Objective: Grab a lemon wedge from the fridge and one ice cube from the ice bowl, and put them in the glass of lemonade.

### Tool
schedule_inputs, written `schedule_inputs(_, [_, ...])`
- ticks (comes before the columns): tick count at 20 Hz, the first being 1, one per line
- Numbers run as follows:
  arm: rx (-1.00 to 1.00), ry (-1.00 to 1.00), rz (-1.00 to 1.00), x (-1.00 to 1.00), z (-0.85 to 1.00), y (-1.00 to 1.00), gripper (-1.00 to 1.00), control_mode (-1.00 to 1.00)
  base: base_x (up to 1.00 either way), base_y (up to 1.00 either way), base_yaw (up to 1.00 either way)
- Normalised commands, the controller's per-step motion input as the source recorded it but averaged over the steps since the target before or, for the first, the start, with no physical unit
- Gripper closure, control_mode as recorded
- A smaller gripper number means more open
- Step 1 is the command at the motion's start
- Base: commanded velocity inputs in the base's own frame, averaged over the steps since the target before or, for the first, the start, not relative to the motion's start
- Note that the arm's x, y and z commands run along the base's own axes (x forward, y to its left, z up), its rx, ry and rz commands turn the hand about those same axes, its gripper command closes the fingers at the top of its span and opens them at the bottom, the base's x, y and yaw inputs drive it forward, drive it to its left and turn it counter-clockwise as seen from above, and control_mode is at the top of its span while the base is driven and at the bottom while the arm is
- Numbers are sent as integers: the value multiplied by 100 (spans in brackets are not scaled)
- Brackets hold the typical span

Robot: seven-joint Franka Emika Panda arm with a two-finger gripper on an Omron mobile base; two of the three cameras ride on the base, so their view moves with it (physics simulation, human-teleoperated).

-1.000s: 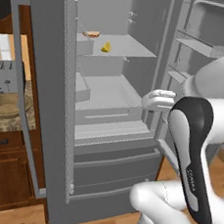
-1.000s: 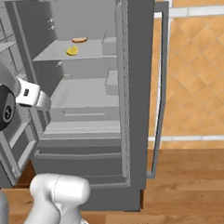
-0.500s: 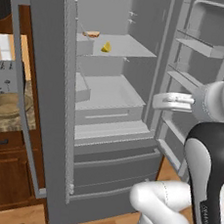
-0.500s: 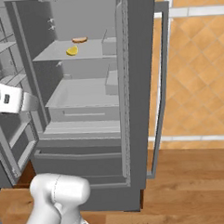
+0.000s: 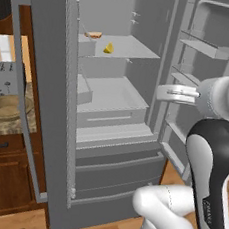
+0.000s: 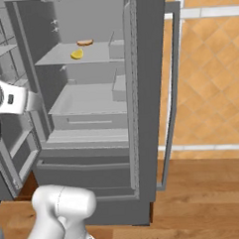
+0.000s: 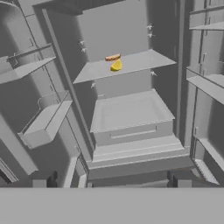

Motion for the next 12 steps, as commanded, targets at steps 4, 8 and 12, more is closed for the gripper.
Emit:
schedule_inputs(4, [0, -7, 0, -6, 5, 0, -100, -100, 0, 0, 0])
schedule_inputs(8, [1, -9, 0, -13, 0, 0, -100, -100, 0, 0, 0])
schedule_inputs(12, [0, 0, 0, 1, 0, 0, -100, 100, 37, 3, 0])
